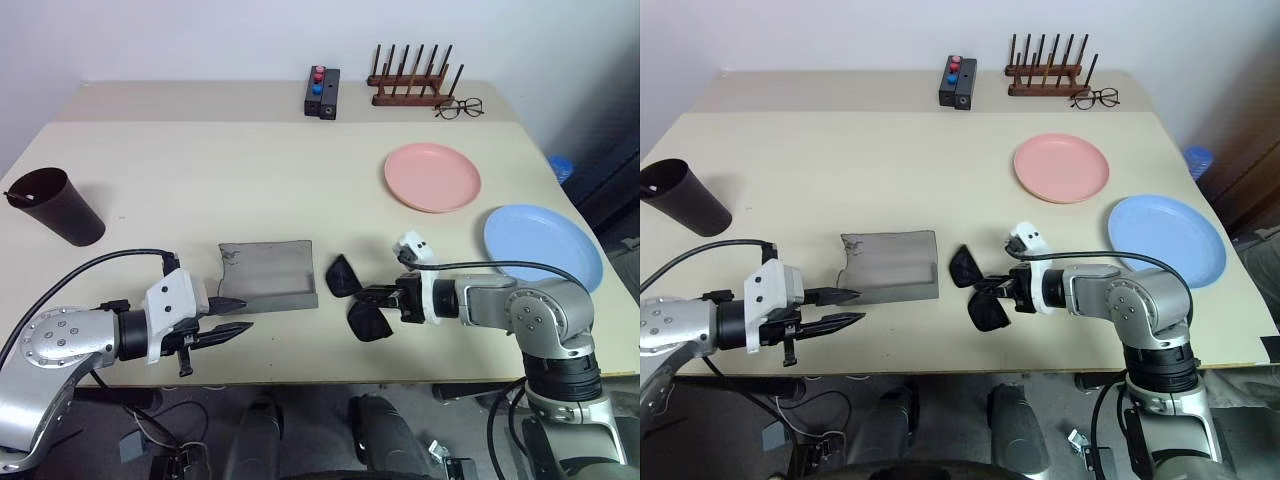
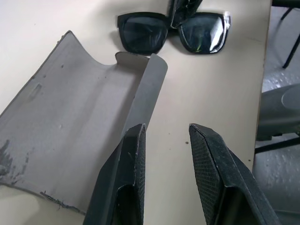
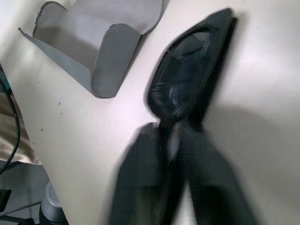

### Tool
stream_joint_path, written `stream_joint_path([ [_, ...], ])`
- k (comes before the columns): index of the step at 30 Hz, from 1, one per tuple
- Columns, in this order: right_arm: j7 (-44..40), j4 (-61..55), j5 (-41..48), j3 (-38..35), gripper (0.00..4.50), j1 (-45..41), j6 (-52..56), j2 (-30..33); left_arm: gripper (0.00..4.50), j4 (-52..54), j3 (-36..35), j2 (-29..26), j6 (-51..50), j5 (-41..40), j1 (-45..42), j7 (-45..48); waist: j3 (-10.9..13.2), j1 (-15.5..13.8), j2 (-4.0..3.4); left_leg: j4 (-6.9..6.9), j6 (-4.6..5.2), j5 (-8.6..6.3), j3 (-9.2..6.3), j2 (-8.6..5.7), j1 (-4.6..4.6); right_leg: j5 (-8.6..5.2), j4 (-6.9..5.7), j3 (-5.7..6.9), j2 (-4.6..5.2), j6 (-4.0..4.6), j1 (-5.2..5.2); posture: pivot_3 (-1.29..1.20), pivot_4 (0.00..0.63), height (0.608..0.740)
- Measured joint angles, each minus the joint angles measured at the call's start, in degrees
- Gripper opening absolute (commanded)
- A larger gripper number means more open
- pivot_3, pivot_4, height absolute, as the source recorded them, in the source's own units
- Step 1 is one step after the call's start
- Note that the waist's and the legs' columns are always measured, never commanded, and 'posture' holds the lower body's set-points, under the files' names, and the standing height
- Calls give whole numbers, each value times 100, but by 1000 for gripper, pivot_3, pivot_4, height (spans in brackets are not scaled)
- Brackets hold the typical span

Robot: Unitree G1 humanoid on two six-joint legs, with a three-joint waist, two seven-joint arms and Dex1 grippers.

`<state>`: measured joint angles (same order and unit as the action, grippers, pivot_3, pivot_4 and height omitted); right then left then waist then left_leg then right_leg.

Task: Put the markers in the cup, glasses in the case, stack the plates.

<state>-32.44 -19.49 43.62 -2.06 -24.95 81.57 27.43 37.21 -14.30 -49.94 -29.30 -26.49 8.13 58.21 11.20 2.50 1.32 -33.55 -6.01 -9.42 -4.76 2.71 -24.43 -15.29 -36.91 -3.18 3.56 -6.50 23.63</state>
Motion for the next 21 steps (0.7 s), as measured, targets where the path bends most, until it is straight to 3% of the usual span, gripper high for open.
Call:
stream_joint_path([
  [7, 16, 43, 15, -2, 37, 4, -24, 110, 1466, -160, -55, 152, 266, -30, 76, -97, 1, -10, -3, 1, 2, -2, 4, 0, -7, 11, 47, 0, 2, 16, -10, 0, 150, 740],
  [13, -492, -84, -32, 85, 37, -218, -583, 1004, 1466, -805, -541, 283, 609, -28, 76, -208, 2, 7, -4, 1, 12, -8, 10, 3, -17, 16, 70, 0, 1, 21, -9, 0, 150, 740],
  [21, -699, -216, 85, 700, 37, -1413, -881, 333, 1466, -1583, -1229, 578, 1126, -57, -75, -457, 4, 3, -8, 28, 15, -8, 11, 15, -17, 19, 68, 1, -12, 22, 3, 0, 150, 740],
])
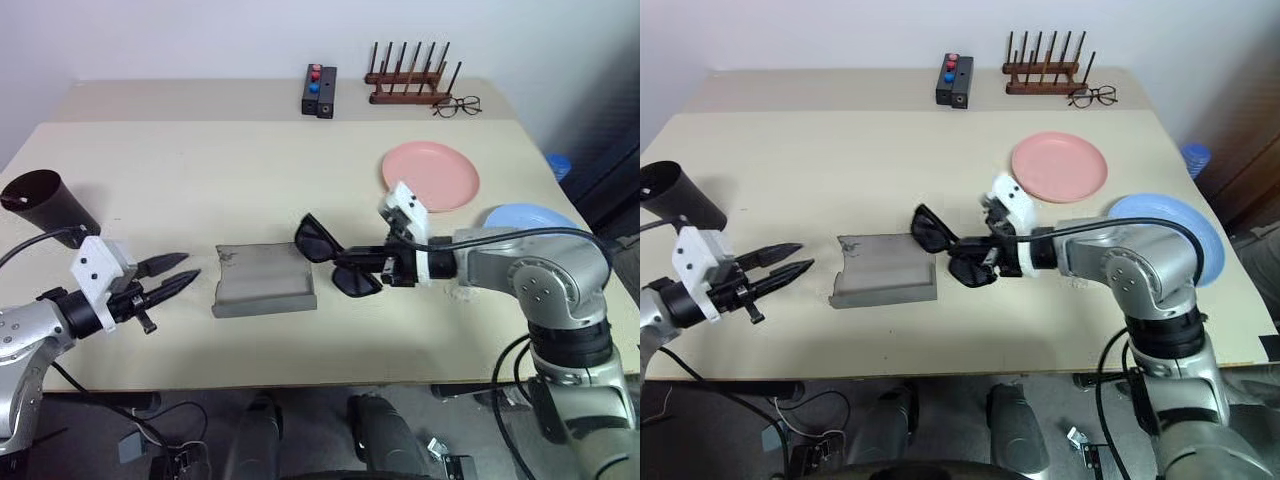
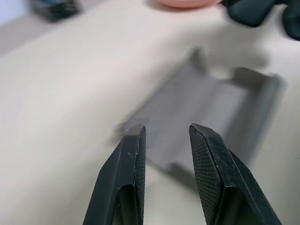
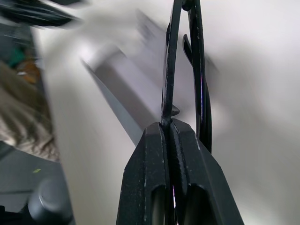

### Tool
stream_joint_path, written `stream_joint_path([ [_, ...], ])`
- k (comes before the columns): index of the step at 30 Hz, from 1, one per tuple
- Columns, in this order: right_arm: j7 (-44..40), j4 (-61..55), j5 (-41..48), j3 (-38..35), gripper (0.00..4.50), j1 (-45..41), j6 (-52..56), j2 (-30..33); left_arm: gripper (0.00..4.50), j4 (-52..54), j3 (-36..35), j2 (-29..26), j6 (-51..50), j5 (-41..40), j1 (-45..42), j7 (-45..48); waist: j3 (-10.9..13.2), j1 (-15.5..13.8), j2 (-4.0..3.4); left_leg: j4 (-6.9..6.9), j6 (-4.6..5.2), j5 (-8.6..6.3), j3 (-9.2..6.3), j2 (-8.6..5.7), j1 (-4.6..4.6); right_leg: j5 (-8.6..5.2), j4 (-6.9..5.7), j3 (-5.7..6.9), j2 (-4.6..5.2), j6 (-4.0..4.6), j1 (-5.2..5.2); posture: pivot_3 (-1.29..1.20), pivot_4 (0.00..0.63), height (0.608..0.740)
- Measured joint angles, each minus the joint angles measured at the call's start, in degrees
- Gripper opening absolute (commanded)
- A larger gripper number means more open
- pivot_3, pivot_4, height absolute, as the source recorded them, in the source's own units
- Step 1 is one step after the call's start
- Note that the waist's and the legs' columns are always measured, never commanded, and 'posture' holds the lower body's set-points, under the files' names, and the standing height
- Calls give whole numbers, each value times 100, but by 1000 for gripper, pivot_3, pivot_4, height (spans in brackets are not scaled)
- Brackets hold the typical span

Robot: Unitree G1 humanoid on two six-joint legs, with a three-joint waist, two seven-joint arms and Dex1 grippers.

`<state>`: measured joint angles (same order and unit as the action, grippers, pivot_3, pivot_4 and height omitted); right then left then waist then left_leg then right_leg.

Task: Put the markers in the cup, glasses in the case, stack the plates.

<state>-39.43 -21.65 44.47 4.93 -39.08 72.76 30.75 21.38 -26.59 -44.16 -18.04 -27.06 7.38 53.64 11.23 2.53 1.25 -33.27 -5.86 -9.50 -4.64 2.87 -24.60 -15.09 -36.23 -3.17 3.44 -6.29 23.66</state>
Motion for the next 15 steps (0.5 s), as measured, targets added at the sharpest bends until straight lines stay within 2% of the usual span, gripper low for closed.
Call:
stream_joint_path([
  [5, -376, 942, -673, 1108, 37, -844, -939, -608, 1466, -203, -150, 357, 246, 5, 267, -174, 0, 18, 0, 2, 0, 0, 3, 0, 2, 2, 1, 0, 0, 2, 1, 0, 150, 740],
  [11, -1232, 2353, -1461, 1900, 37, -1476, -2028, -990, 1466, -194, -188, 629, 257, -178, 572, -318, -1, 9, 2, 1, -1, 0, 3, 0, 4, 4, -1, 1, 0, 2, -1, 0, 150, 740],
  [15, -1786, 2875, -1801, 2246, 37, -1555, -2378, -1104, 1466, 32, -208, 650, 123, -404, 904, -291, -1, 9, 2, 5, -1, 0, 3, 0, 3, 4, -1, 1, 0, 2, 1, 0, 150, 740],
])
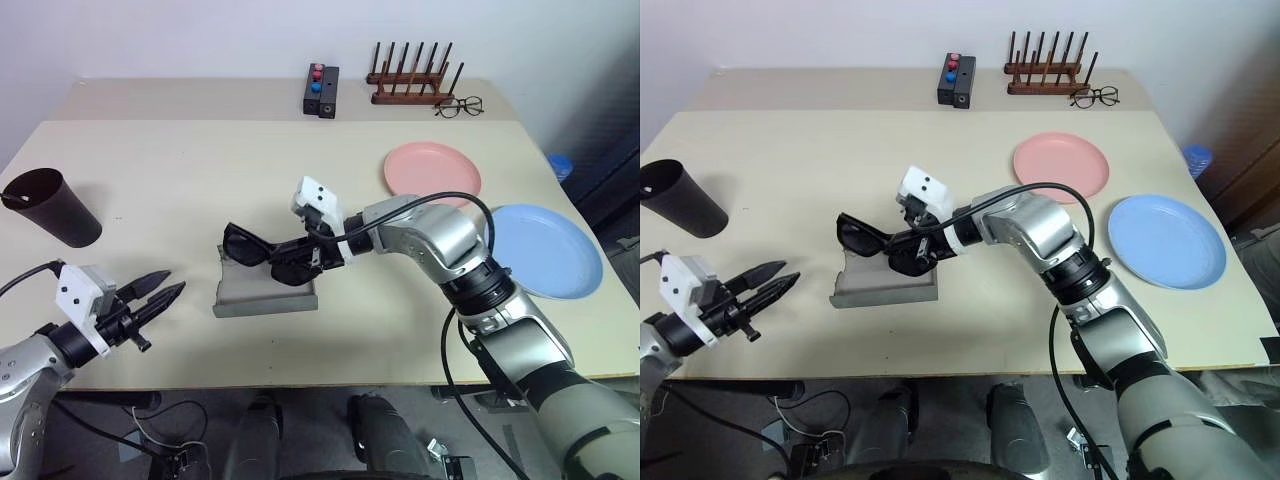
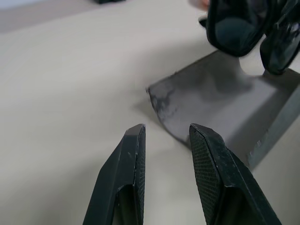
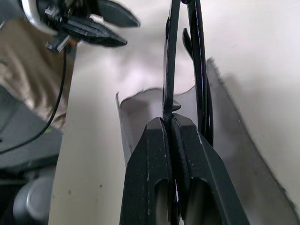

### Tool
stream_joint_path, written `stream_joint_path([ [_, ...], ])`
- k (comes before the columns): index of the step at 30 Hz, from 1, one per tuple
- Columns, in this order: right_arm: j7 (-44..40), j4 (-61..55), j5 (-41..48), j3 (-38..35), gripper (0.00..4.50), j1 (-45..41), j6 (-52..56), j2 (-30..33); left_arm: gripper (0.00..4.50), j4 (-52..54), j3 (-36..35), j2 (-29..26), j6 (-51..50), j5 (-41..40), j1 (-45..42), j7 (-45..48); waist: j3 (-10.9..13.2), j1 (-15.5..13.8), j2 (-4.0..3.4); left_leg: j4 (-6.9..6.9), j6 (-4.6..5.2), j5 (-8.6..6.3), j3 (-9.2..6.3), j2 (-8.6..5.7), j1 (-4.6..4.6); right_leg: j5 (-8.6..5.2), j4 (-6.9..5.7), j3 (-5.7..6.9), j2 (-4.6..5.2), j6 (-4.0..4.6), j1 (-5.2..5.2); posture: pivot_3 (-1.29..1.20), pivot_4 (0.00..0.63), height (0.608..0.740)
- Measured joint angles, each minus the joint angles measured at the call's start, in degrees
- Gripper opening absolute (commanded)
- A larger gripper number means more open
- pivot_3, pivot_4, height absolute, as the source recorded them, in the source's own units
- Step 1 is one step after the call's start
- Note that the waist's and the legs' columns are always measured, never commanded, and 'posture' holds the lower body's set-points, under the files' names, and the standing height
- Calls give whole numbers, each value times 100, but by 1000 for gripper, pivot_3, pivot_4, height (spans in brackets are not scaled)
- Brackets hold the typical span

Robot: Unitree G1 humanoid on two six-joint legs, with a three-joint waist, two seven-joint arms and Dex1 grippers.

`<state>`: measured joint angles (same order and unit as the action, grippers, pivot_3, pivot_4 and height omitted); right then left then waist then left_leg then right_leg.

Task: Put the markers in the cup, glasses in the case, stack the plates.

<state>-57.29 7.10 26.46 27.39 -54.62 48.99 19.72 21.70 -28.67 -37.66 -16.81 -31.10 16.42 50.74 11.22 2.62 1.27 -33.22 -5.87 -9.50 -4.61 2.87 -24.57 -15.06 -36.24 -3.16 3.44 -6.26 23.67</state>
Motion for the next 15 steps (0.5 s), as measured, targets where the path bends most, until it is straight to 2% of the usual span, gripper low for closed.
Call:
stream_joint_path([
  [6, -432, 286, -282, 176, 37, 0, -50, -72, 1466, 410, -39, -115, -278, -334, 472, 157, 1, 1, -1, 0, -1, 0, 0, 1, 3, 0, -6, 0, 0, 1, 3, 0, 150, 740],
  [12, -622, 287, -368, 176, 37, -17, 207, -162, 1466, 377, -49, -290, -302, -339, 461, 229, 1, 3, -2, 1, -1, -1, 1, 1, 3, -1, -6, 0, 0, 2, 6, 0, 150, 740],
  [15, -656, 328, -473, 210, 962, -31, 222, -295, 1466, 308, -38, -333, -303, -339, 319, 256, 1, 6, -1, 1, -1, -1, 1, 1, 2, -1, -6, -1, 0, 2, 6, 0, 150, 740],
])
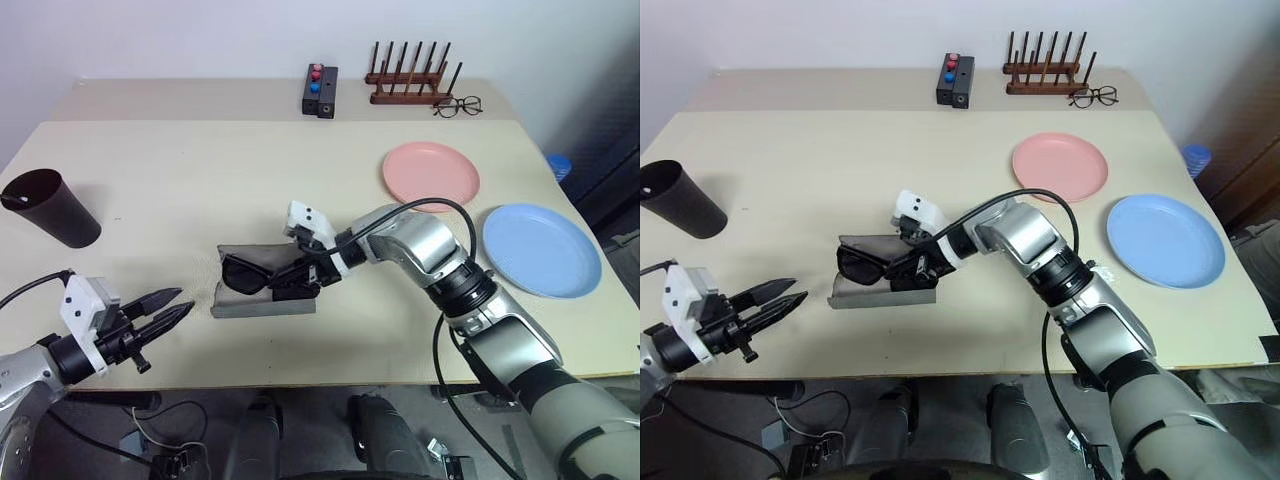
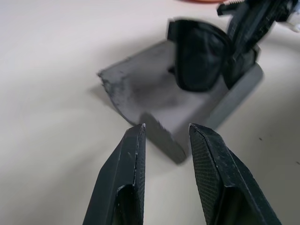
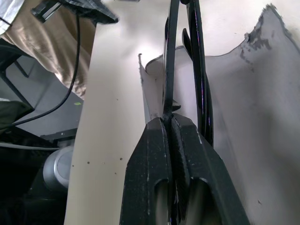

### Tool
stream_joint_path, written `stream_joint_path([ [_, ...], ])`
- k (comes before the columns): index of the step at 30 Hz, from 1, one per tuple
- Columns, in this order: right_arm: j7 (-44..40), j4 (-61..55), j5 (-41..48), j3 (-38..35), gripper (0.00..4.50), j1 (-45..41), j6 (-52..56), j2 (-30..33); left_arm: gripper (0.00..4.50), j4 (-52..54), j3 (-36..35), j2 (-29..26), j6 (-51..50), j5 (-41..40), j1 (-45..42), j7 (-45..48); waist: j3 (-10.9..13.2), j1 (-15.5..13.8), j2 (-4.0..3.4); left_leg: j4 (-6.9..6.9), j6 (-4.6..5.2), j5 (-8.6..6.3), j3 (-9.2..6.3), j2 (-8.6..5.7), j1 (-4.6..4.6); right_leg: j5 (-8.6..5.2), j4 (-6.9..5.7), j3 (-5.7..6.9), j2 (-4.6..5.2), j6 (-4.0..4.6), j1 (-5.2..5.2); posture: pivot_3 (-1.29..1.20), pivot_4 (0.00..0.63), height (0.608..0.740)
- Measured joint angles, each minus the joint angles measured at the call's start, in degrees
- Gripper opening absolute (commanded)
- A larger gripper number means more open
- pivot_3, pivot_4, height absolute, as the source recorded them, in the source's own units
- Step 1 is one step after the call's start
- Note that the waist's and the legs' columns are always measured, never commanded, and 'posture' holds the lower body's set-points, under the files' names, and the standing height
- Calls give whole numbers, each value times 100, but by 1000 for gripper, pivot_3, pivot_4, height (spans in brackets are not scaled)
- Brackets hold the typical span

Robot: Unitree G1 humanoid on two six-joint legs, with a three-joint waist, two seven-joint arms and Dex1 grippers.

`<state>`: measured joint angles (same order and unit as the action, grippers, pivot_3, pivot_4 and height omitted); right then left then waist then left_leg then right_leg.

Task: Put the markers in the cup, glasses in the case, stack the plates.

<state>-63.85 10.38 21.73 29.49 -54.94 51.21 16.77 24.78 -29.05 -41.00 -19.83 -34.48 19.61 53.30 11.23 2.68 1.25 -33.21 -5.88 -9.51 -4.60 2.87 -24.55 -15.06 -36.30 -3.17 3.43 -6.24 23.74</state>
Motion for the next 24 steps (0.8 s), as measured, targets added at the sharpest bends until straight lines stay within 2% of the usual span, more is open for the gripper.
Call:
stream_joint_path([
  [4, 88, 140, -204, -10, 2896, -1, -210, -121, 1466, -14, 7, -7, -12, 0, -88, 6, 0, 0, 0, 1, 0, 0, 1, 0, -1, 0, 0, 0, 0, 0, 2, 0, 150, 740],
  [10, 305, 37, -290, -482, 2896, 20, -730, -166, 1466, -73, 2, 30, -277, -143, -422, -297, 0, -18, 0, 1, 0, 0, 1, 0, -1, 1, -1, 0, 0, -2, -1, 0, 150, 740],
  [13, 372, -244, -297, -756, 2982, 124, -1094, -45, 613, -278, -20, 67, -664, -398, -838, -680, 0, -21, 1, 0, 0, 1, 0, 0, 0, 1, -2, 1, -1, -3, -3, 0, 150, 740],
  [14, 385, -366, -298, -833, 2982, 202, -1183, 39, 134, -336, -46, 70, -792, -497, -994, -804, -1, -20, 2, 0, 0, 1, 0, 0, 0, 1, -2, 1, -1, -4, -4, 0, 150, 740],
  [15, 385, -528, -294, -914, 2982, 330, -1249, 145, 33, -383, -44, 68, -921, -542, -1176, -920, -1, -27, 2, 0, 0, 1, 0, 0, 1, 1, 0, 1, -1, -5, -6, 0, 150, 740],
  [19, 376, -1228, -294, -1082, 2982, 874, -1453, 584, 33, -562, 294, -15, -1222, -514, -1924, -1210, -2, -29, 3, -2, 0, 2, -1, -1, 2, 0, -3, 1, -1, -9, -9, 0, 150, 740],
  [24, 301, -2164, -428, -1146, 2982, 1719, -1976, 1237, 33, -1298, 1264, -52, -1540, -174, -3327, -1314, -2, -26, 4, -3, -1, 3, -4, -1, 8, 1, -6, 1, -5, -11, -15, 0, 150, 740],
])
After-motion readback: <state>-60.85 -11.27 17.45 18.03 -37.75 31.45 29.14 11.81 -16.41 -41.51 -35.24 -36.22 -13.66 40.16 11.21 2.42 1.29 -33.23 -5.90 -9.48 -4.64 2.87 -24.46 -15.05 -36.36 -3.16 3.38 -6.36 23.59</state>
